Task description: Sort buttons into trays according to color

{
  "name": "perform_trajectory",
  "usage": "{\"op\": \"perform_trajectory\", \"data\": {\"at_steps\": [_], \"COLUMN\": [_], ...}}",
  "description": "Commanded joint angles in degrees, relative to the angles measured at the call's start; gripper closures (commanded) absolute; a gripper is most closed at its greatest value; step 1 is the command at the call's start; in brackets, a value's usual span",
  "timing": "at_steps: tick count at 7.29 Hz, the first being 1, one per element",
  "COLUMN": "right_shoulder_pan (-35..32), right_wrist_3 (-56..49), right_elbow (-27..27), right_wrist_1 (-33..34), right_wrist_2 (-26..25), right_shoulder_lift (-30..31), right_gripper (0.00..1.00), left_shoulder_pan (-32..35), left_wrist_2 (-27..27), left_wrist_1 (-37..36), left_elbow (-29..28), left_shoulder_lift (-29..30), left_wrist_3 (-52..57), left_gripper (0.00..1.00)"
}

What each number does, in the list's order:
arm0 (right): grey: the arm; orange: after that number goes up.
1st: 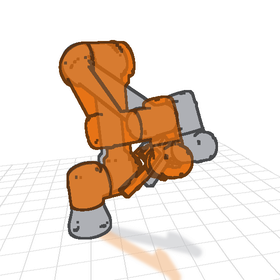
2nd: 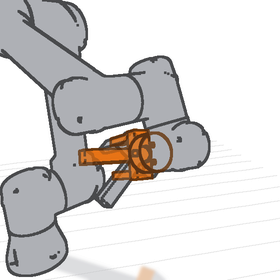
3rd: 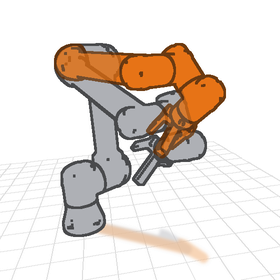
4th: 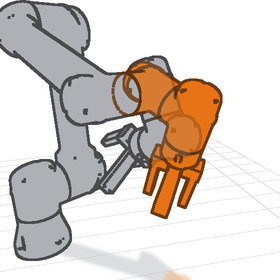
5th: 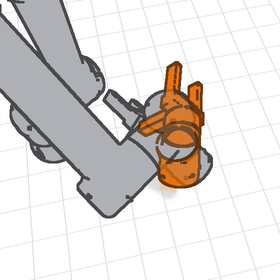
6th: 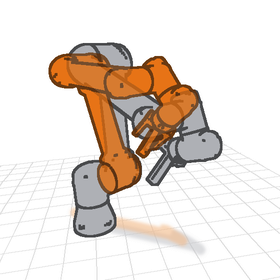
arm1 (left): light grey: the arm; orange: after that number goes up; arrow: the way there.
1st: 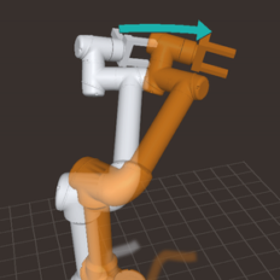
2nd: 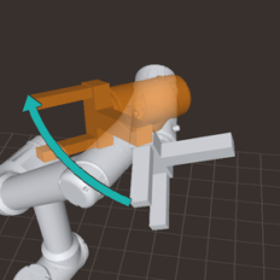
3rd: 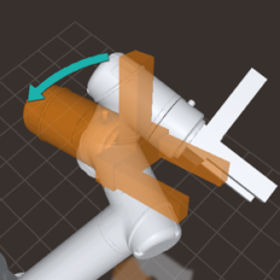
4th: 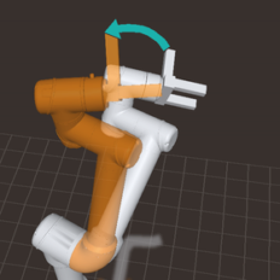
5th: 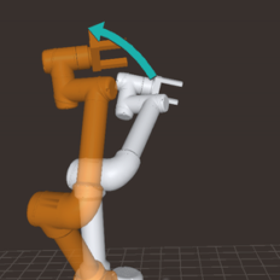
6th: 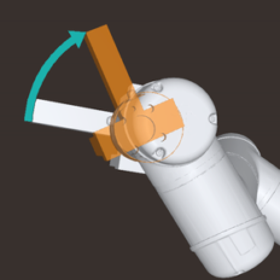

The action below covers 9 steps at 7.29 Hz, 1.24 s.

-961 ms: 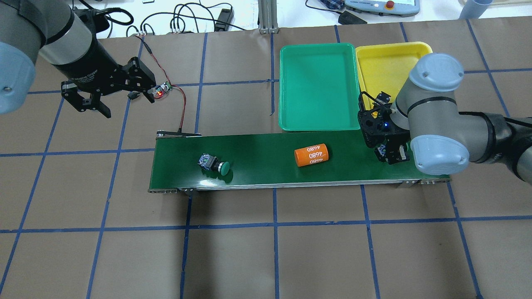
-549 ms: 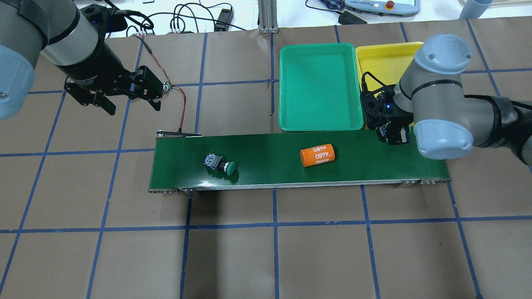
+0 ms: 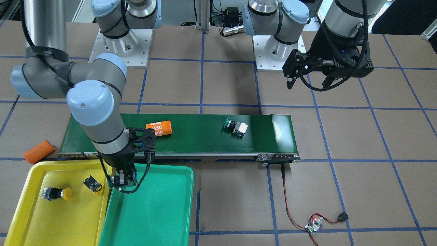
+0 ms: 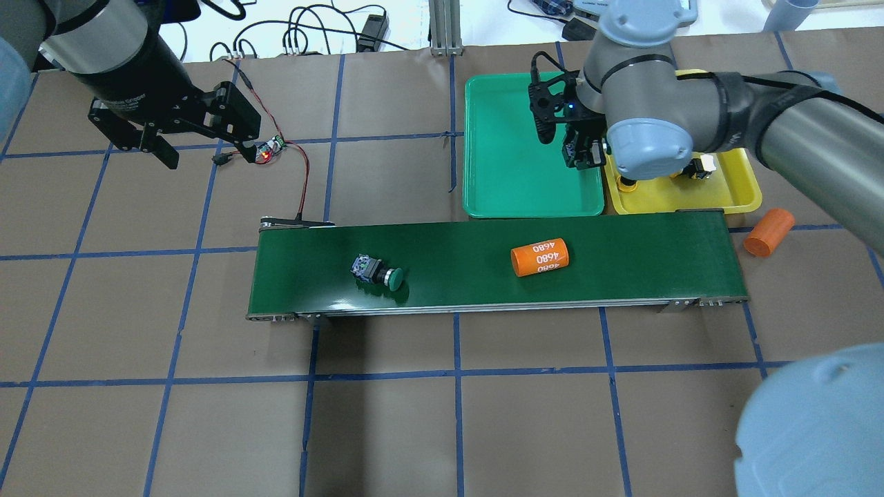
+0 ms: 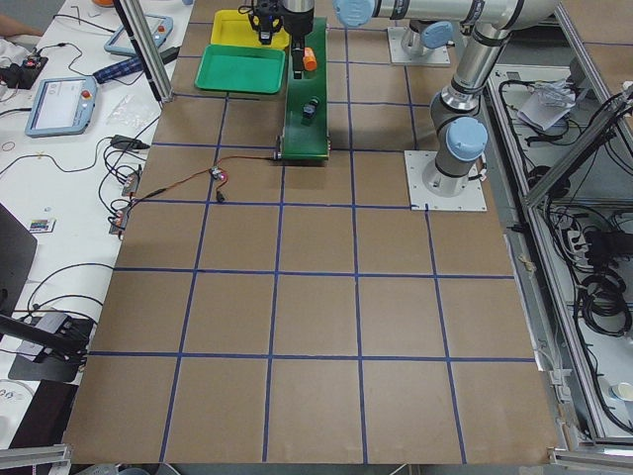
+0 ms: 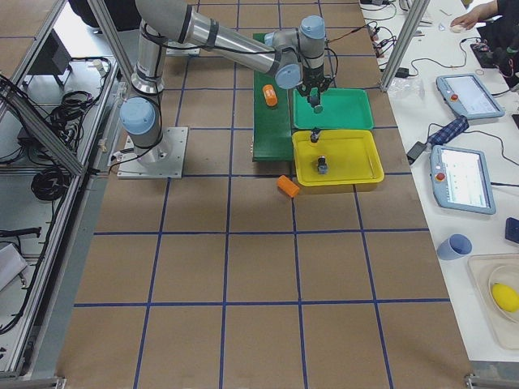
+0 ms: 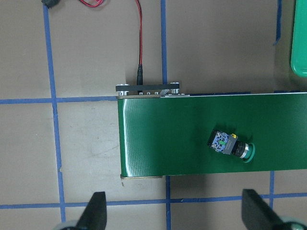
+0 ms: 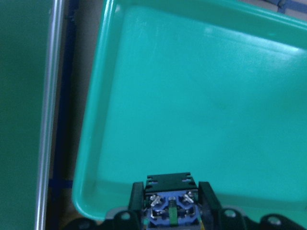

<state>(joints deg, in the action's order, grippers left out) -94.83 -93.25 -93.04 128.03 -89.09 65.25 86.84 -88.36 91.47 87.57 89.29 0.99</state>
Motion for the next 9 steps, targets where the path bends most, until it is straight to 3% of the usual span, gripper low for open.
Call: {"op": "perform_trajectory", "data": {"at_steps": [1, 2, 3, 4, 5, 7, 9], "right_shoulder_pan": [-2.8, -2.7, -2.7, -2.7, -1.8, -0.5, 2.4], "right_wrist_3": [4.0, 3.4, 3.6, 3.8, 3.6, 3.3, 1.0], "right_elbow": [1.9, 1.9, 1.9, 1.9, 1.4, 0.7, -3.0], "right_wrist_1": [0.6, 0.6, 0.4, -0.3, -0.8, -13.2, -17.4], "right_wrist_2": [0.1, 0.1, -0.6, -0.6, -0.4, -0.6, -0.4], "right_shoulder_lift": [-4.0, -4.3, -4.3, -3.5, -1.2, 7.3, 14.2], "right_gripper": [0.90, 0.32, 0.00, 0.00, 0.00, 0.00, 0.00], "left_shoulder_pan": [0.5, 1.0, 1.1, 1.1, 0.5, 0.4, 0.4], "left_wrist_2": [-2.5, -4.3, -4.2, -3.4, -3.1, -3.0, -4.9], "left_wrist_1": [0.6, 0.6, 0.9, -0.5, -7.0, -3.0, -1.1], "left_elbow": [0.7, 2.1, 3.1, 6.3, 7.0, 6.5, 6.1], "left_shoulder_lift": [-1.5, -3.1, -3.7, -4.3, -4.3, -4.8, -5.1], "left_wrist_3": [-1.1, -0.9, -0.6, -0.1, 0.3, -0.3, -0.5], "left_gripper": [0.00, 0.00, 0.00, 0.00, 0.00, 0.00, 0.00]}}
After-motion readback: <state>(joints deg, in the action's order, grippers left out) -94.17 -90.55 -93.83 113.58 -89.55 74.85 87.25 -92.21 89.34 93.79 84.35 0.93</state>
